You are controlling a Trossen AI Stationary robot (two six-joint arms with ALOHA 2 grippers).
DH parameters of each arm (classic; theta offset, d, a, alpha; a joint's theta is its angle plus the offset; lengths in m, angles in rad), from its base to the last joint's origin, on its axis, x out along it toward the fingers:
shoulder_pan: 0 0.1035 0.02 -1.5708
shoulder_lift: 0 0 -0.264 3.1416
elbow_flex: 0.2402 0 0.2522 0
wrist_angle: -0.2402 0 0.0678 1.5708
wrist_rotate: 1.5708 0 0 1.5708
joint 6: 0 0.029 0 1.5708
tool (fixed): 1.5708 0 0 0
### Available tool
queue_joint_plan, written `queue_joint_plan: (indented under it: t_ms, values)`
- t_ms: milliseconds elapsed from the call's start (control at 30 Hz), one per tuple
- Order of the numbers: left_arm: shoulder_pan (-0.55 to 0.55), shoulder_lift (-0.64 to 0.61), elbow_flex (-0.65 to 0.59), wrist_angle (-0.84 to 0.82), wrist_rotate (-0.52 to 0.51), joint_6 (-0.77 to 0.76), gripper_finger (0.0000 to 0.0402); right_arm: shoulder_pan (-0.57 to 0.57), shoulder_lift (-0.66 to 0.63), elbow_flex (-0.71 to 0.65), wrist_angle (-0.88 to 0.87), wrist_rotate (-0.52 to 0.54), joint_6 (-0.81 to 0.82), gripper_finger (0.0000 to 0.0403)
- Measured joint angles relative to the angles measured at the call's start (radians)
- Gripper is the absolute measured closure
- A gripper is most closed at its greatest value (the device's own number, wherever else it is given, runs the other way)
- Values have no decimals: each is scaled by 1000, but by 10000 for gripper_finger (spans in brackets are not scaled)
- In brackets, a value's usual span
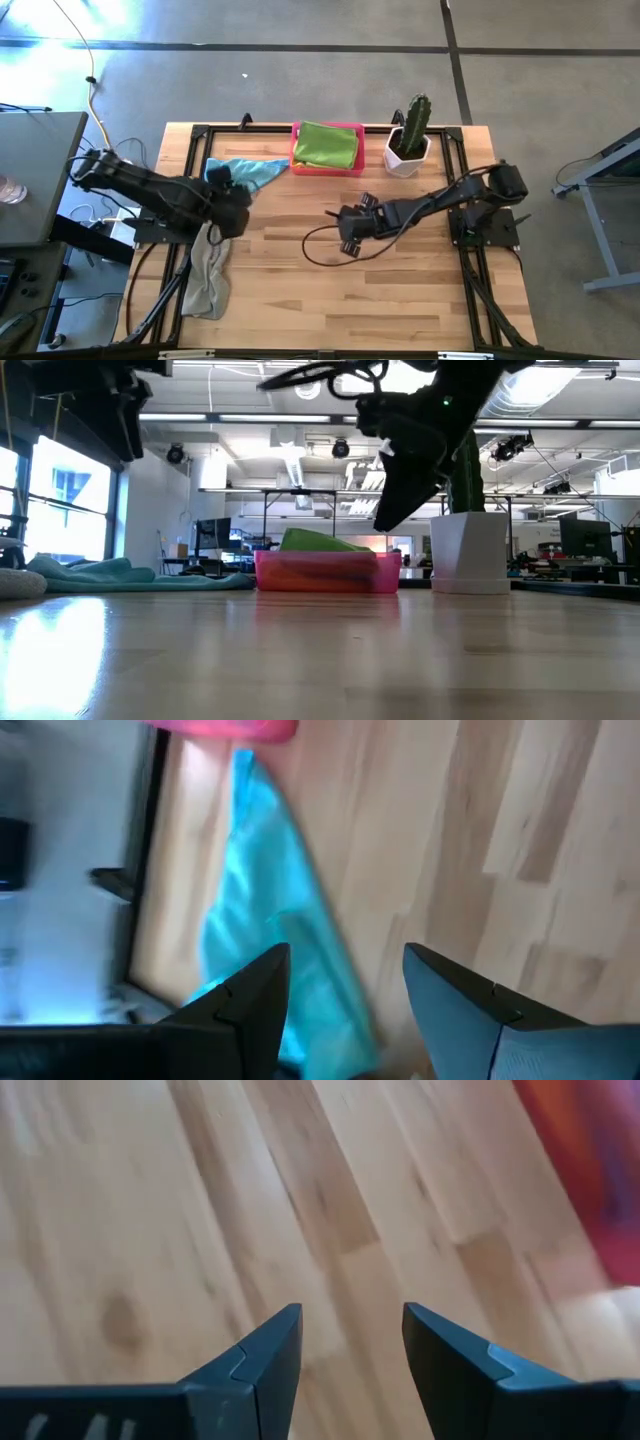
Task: Fold microfiber towels
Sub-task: Fold the blue microfiber cloth on the table
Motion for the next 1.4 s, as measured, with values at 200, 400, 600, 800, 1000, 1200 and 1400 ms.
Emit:
queue_joint_plan:
  t_ms: [200, 400, 600, 800, 1000, 1200, 1400]
  values:
    - [157, -110, -153, 262, -14, -116, 216, 42, -11, -66, 189, 68, 65, 236]
    - [307, -87, -267, 347, -63, -196, 216, 70, -11, -90, 397, 121, 63, 236]
    - [391, -59, -378, 392, -18, -188, 216, 86, -11, -91, 529, 154, 25, 236]
    - [471, -21, -478, 513, 34, -235, 216, 86, -11, -91, 593, 156, 10, 236]
    - [512, 48, -521, 601, 50, -275, 216, 85, -10, -91, 604, 156, 10, 236]
    - [516, 153, -527, 730, 120, -245, 215, 86, -10, -91, 616, 156, -17, 236]
    - [513, 234, -519, 788, 153, -249, 216, 86, -10, -91, 616, 120, -29, 236]
